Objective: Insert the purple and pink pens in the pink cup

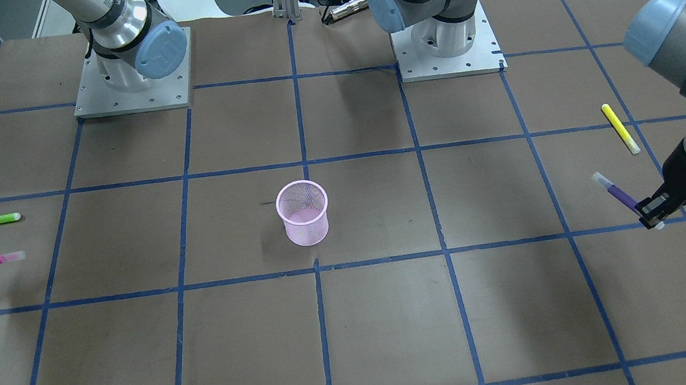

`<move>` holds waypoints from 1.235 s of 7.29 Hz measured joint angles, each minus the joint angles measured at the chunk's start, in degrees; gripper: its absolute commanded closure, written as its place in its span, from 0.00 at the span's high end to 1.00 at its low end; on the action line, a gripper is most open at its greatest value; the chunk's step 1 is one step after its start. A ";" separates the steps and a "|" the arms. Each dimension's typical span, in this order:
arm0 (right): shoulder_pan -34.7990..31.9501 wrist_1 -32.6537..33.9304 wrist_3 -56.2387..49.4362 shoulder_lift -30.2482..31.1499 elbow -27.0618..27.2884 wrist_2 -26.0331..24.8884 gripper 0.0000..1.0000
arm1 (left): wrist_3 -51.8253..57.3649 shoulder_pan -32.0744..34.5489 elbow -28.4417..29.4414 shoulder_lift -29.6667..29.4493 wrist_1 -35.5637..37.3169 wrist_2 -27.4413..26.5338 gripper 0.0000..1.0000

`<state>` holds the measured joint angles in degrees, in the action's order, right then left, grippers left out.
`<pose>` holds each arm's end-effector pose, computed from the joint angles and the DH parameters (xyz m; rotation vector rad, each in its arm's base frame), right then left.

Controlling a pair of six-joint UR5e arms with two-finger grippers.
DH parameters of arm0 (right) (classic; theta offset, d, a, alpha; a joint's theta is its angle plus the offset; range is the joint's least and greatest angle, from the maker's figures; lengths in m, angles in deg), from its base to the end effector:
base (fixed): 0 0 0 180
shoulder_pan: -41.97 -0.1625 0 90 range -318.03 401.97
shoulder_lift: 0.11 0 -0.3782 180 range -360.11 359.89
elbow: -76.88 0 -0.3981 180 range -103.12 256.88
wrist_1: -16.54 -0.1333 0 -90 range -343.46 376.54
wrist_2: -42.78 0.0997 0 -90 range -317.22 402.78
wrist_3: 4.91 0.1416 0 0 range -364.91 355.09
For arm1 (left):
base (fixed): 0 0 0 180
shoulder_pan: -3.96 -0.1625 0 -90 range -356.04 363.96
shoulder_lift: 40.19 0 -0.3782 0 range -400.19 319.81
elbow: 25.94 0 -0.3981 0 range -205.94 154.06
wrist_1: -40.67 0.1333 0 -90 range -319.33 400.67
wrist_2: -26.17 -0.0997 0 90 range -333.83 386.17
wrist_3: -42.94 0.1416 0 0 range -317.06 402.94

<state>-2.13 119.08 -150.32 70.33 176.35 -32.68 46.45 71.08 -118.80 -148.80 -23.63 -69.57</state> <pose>-0.2641 -0.4911 0.1660 -2.1441 1.8839 -0.4030 0.1239 -0.6000 0.2421 -0.5147 2.9823 -0.0742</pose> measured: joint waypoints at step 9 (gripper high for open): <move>-49.76 -0.63 62.61 18.58 -0.15 -15.15 0.00 | -0.36 5.65 -0.50 0.72 3.45 -4.47 0.00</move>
<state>-51.89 118.45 -87.71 88.91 176.20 -47.82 46.10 76.73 -119.29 -148.08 -20.18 -74.04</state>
